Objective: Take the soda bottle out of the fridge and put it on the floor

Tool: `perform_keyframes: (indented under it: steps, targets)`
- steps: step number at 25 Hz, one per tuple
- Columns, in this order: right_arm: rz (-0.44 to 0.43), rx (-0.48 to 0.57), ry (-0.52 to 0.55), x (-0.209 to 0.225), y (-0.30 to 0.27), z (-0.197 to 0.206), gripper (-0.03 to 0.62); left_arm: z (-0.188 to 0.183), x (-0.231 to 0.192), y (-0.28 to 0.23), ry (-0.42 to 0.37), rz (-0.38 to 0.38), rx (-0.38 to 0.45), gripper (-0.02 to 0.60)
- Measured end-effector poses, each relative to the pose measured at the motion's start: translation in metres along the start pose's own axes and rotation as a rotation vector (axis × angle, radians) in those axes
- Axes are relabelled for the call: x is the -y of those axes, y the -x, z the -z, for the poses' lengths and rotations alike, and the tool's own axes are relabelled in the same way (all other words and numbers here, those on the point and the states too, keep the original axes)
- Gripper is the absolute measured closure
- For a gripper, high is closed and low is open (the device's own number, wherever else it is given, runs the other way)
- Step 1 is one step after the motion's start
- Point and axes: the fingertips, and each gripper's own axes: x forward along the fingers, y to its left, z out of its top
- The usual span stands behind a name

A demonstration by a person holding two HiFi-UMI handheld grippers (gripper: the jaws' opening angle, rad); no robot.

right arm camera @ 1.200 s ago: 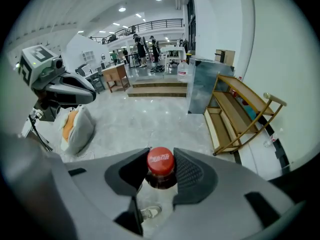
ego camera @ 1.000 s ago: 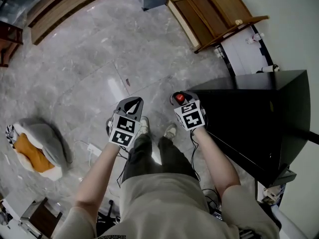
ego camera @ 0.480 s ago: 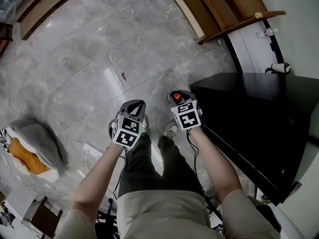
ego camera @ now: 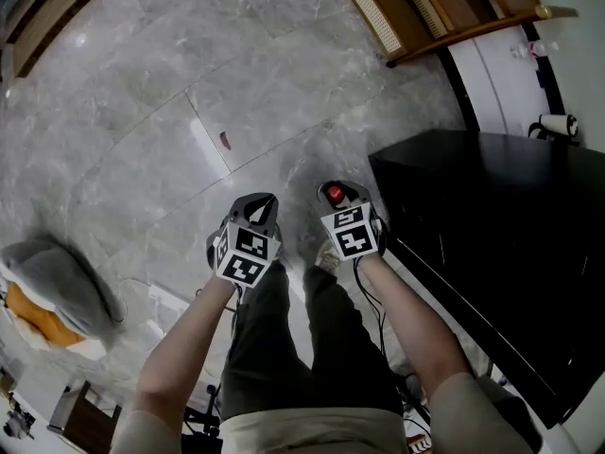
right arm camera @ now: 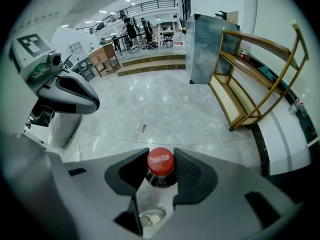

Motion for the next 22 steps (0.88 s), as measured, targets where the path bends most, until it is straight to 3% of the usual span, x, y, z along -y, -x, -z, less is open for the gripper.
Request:
perform_keyframes:
  steps: [7,11,22]
  targets:
    - [-0.003,0.003,-0.016,0.0,-0.075,0.045,0.464,0.064,0.004,-0.07,0.0,0.053,-0.035,0.574]
    - [-0.004,0.003,-0.01,-0.002,-0.114,0.072,0.464,0.094,0.004,-0.105,0.028,0.044,-0.048,0.575]
    - [-0.024,0.014,0.056,0.002,-0.22,0.12,0.462,0.145,-0.009,-0.189,0.064,0.054,-0.052,0.575]
